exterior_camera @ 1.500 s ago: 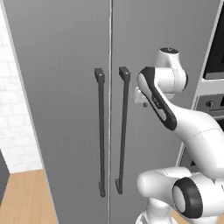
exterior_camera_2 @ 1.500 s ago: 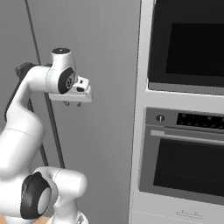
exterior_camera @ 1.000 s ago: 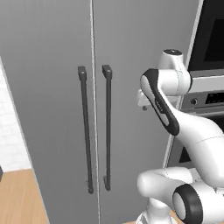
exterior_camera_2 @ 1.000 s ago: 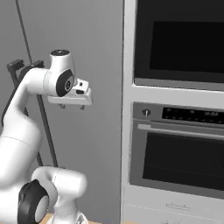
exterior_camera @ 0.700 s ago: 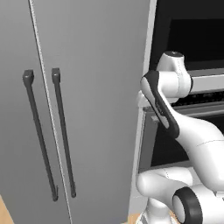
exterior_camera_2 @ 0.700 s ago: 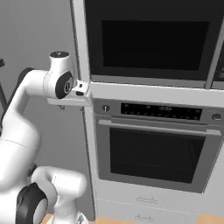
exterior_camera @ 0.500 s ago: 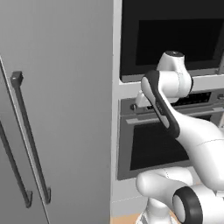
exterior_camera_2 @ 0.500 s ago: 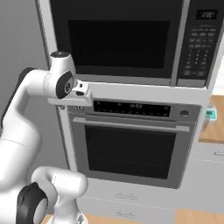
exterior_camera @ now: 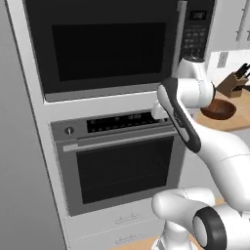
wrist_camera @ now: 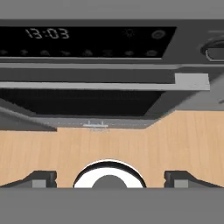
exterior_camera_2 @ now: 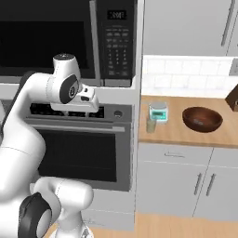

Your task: Grab a lemon wedge from the fridge and one ice cube from the ice bowl, and put them in the glass of lemonade.

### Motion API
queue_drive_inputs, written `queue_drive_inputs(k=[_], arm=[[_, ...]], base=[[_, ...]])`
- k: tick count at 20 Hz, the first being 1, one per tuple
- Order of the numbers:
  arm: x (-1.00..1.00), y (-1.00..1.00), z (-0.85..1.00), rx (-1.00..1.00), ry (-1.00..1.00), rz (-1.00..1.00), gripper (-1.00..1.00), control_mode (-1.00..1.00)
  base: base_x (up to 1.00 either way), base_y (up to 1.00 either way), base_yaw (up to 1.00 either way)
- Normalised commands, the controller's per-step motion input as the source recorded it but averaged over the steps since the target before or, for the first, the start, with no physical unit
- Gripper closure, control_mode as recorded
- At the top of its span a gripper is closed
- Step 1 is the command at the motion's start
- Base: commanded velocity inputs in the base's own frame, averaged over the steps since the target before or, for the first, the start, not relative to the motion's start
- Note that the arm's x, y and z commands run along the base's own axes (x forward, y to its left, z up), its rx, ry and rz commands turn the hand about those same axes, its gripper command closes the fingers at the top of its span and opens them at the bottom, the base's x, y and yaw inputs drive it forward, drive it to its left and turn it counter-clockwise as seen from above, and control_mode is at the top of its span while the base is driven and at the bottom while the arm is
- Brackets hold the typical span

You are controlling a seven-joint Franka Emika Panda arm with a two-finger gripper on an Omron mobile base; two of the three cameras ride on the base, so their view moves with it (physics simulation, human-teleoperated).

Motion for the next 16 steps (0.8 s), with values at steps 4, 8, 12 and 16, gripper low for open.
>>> queue_drive_inputs(k=[4,8,12,16], arm=[[0.00,0.00,0.00,0.00,0.00,0.00,-1.00,1.00],[0.00,0.00,0.00,0.00,0.00,0.00,-1.00,1.00],[0.00,0.00,0.00,0.00,0.00,0.00,-1.00,1.00],[0.00,0.00,0.00,0.00,0.00,0.00,-1.00,1.00]], base=[[0.00,-1.00,-0.08],[0.05,-1.00,-0.04],[0.29,-1.00,0.00],[0.53,-0.86,0.10]])
